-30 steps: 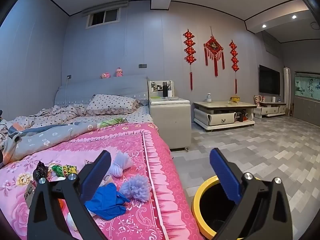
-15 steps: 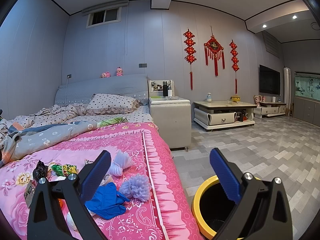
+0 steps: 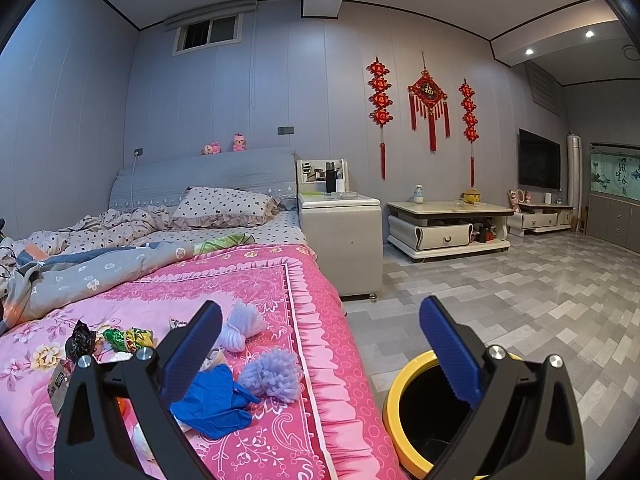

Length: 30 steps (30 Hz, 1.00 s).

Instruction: Collect trash

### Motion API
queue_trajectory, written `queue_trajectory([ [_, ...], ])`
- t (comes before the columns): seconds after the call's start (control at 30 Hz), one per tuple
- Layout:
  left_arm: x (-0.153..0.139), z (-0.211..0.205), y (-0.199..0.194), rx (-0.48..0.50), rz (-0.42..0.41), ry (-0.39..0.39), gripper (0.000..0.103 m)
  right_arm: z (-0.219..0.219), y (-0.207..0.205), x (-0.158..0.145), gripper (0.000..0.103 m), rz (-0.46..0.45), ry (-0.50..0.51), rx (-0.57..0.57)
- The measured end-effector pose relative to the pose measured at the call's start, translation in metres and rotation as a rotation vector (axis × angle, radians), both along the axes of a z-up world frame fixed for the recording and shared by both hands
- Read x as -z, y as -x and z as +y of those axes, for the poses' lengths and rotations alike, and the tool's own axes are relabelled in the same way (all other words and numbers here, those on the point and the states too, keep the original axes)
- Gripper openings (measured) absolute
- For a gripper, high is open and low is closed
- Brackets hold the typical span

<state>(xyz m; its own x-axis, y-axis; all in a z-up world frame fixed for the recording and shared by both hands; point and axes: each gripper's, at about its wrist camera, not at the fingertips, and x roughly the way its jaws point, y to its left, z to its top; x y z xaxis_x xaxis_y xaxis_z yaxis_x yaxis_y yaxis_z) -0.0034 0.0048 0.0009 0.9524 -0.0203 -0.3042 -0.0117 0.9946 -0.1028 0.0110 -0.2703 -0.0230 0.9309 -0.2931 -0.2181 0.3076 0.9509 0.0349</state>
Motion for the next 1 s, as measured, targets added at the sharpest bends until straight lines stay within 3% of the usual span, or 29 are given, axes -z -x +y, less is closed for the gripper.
queue_trajectory([
  [1.0,0.001,0.001,-0.001,0.001,0.003,0.004,0.095,0.003,-0.002,0.008,0.095,0.007,-0.001,-0.001],
])
